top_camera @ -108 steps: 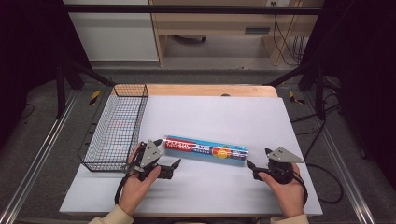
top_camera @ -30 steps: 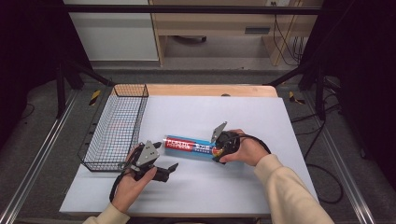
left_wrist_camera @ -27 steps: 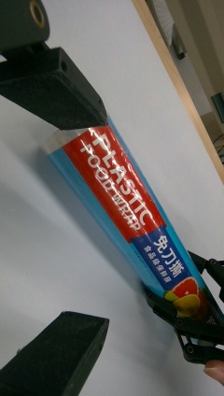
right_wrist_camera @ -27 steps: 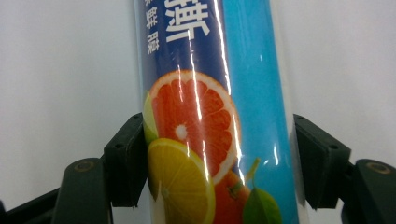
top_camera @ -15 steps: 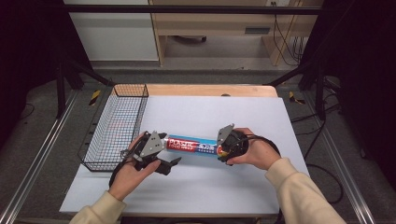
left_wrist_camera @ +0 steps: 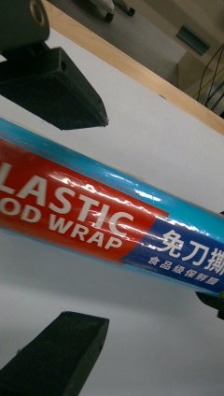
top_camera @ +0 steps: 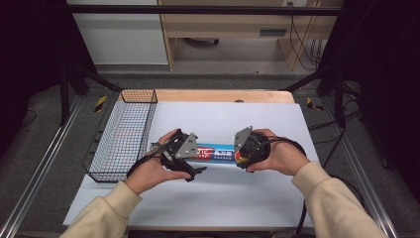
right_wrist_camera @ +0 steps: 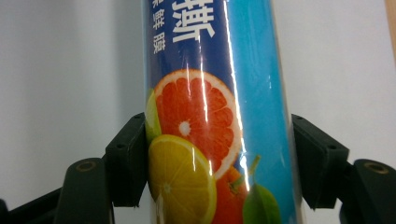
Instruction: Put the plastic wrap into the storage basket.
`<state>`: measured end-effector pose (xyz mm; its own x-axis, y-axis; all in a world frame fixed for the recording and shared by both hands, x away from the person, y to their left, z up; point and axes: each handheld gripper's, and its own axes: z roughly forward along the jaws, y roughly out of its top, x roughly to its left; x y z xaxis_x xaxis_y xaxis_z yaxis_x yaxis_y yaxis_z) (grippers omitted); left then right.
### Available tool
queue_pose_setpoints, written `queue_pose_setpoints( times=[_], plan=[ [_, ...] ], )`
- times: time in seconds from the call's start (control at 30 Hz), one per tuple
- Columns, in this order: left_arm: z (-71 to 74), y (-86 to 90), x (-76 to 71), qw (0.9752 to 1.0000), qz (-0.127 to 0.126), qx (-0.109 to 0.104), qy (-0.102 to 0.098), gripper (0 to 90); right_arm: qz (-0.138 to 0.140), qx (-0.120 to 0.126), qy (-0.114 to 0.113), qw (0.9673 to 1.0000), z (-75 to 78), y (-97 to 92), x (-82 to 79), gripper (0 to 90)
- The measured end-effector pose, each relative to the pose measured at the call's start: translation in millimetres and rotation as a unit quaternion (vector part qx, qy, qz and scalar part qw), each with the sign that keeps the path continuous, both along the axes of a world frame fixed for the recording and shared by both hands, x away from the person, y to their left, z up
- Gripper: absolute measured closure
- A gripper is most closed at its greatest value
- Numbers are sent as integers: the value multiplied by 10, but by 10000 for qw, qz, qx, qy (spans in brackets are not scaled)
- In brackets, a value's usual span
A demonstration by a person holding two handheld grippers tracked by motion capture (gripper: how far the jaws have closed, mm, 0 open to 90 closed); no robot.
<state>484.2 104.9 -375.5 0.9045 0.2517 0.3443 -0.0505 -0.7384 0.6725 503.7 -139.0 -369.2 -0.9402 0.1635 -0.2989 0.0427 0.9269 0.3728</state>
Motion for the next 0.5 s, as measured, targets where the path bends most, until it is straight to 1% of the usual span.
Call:
queue_pose_setpoints(
  times=[0.03,0.07,0.17,0.27,0.33,0.37,0.4,0.43,0.47,0.5],
  plan=[
    [2,-19,5,10000,7,34,5,44,26,-33,10,10000,34,6,-9,309],
    [24,-61,11,9999,-12,98,-48,46,30,-72,-1,10000,75,18,-24,309],
    [51,-92,15,9999,-45,124,-50,52,82,-101,-6,9999,112,31,-32,309],
    [77,-141,25,9994,-82,306,-99,57,136,-159,-11,9998,163,51,-44,310],
    [83,-177,32,9991,-115,407,-80,60,156,-170,-42,9997,197,67,-53,310],
    [84,-192,39,9989,-121,458,-63,65,169,-132,-52,9998,219,75,-59,310],
    [82,-223,51,9980,-145,613,-100,68,172,-101,-56,9998,230,80,-59,310],
    [82,-223,51,9980,-145,613,-100,77,172,-101,-56,9998,230,80,-59,310],
    [81,-239,64,9975,-160,684,-97,77,170,-124,-86,9997,244,85,-64,310],
    [83,-246,75,9972,-172,725,-98,96,184,-99,-90,9997,264,96,-63,310]
  ],
)
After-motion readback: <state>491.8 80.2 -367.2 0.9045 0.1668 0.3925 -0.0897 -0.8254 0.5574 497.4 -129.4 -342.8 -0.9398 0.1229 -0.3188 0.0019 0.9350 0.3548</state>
